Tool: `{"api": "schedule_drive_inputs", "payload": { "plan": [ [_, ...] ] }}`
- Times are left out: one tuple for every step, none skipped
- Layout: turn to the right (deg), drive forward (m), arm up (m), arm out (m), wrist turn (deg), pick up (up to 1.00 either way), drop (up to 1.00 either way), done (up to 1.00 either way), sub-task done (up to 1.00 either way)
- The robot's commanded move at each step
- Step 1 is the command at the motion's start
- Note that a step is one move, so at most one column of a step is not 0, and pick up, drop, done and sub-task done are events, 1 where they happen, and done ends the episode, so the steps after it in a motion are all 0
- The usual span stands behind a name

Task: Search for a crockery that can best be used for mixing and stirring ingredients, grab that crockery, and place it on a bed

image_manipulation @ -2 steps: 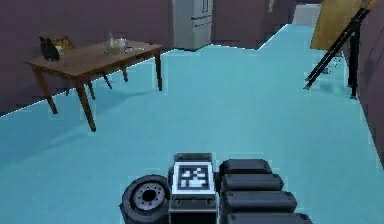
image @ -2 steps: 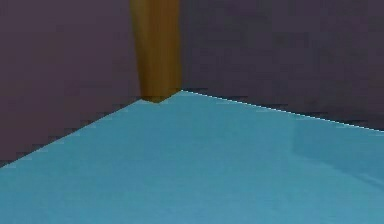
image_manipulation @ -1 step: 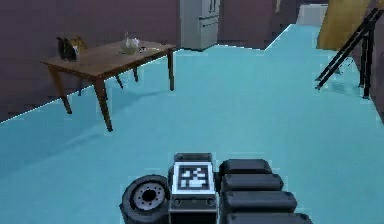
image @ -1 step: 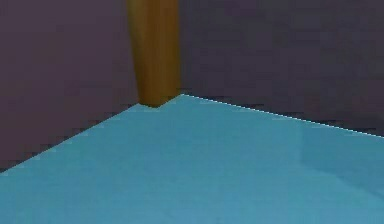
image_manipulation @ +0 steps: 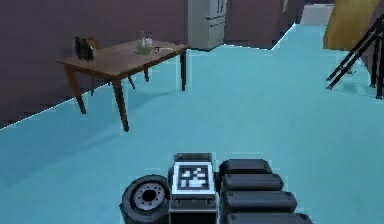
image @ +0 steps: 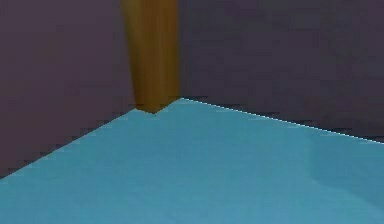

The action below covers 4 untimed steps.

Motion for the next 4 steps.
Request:
{"api": "schedule_drive_inputs", "payload": {
  "plan": [
    [0.0,0.15,0.00,0.00,0.0,0.00,0.00,0.00,0.00],
    [-45.0,0.00,0.00,0.00,0.0,0.00,0.00,0.00,0.00],
    [-12.0,0.00,0.00,0.00,0.0,0.00,0.00,0.00,0.00],
    [0.0,0.65,0.00,0.00,0.0,0.00,0.00,0.00,0.00]
  ]
}}
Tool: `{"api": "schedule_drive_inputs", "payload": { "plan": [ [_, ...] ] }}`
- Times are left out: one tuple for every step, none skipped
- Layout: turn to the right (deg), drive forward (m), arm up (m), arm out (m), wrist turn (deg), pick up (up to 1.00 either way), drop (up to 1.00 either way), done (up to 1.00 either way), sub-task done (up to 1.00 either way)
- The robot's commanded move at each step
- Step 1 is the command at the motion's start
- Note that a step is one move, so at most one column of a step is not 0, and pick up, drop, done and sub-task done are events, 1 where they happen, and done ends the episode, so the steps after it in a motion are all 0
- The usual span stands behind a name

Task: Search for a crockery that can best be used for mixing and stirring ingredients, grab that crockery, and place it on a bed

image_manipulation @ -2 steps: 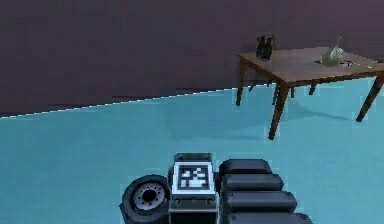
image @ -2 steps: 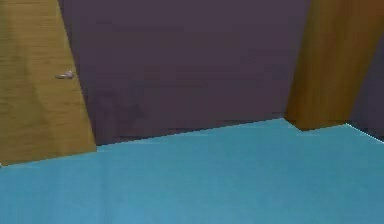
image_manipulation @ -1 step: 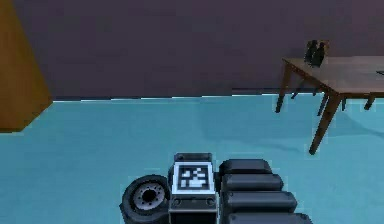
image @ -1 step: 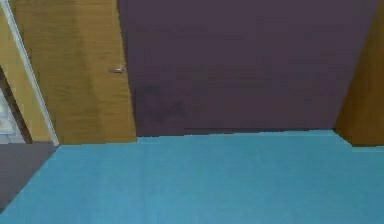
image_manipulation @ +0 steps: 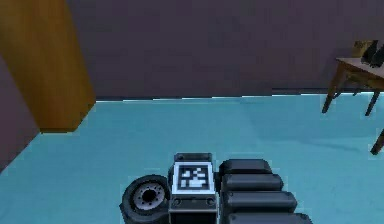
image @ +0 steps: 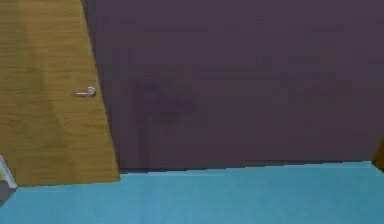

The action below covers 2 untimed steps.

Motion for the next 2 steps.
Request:
{"api": "schedule_drive_inputs", "payload": {
  "plan": [
    [-45.0,0.00,0.00,0.00,0.0,0.00,0.00,0.00,0.00],
    [0.0,0.50,0.00,0.00,0.0,0.00,0.00,0.00,0.00]
  ]
}}
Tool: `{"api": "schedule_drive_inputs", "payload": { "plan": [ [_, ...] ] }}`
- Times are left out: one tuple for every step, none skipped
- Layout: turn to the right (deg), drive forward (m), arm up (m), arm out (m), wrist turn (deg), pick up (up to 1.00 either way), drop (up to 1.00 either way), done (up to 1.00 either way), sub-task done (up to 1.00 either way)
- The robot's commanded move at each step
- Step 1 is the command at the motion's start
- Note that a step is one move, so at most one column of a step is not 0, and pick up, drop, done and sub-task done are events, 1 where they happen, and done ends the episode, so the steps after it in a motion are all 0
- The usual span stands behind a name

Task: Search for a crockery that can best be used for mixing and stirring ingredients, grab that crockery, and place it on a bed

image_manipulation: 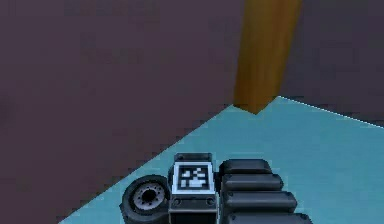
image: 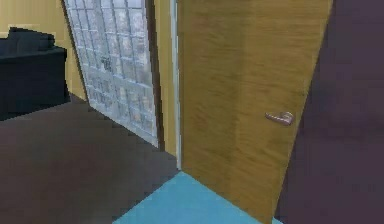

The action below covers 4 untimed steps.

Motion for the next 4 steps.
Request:
{"api": "schedule_drive_inputs", "payload": {
  "plan": [
    [-45.0,0.00,0.00,0.00,0.0,0.00,0.00,0.00,0.00],
    [-9.0,0.00,0.00,0.00,0.0,0.00,0.00,0.00,0.00],
    [0.0,0.15,0.00,0.00,0.0,0.00,0.00,0.00,0.00],
    [0.0,1.00,0.00,0.00,0.0,0.00,0.00,0.00,0.00]
  ]
}}
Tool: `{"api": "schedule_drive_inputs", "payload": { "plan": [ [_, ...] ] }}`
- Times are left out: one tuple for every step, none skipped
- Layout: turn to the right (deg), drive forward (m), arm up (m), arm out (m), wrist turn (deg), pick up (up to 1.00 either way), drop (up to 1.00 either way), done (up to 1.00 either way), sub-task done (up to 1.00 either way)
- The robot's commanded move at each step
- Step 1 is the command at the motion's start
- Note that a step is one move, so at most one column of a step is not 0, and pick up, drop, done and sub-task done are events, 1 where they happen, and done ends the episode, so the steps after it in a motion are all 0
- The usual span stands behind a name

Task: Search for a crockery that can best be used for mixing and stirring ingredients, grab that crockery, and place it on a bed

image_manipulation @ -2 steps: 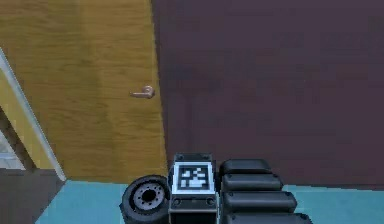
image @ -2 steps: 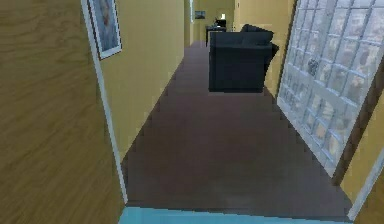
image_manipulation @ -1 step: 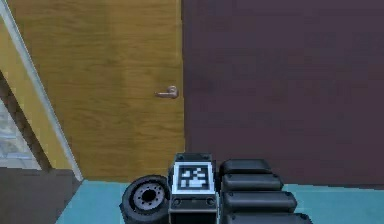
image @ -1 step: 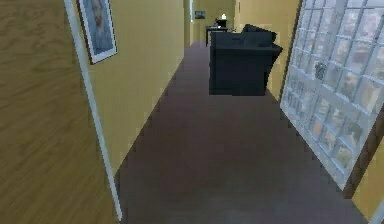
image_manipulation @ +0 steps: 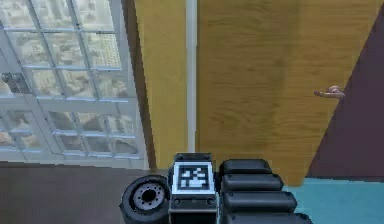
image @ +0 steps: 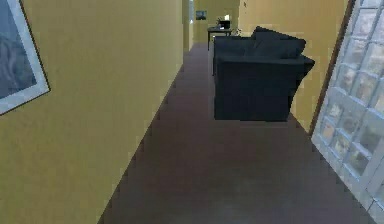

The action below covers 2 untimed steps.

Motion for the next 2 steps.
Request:
{"api": "schedule_drive_inputs", "payload": {
  "plan": [
    [0.0,1.00,0.00,0.00,0.0,0.00,0.00,0.00,0.00],
    [0.0,1.00,0.00,0.00,0.0,0.00,0.00,0.00,0.00]
  ]
}}
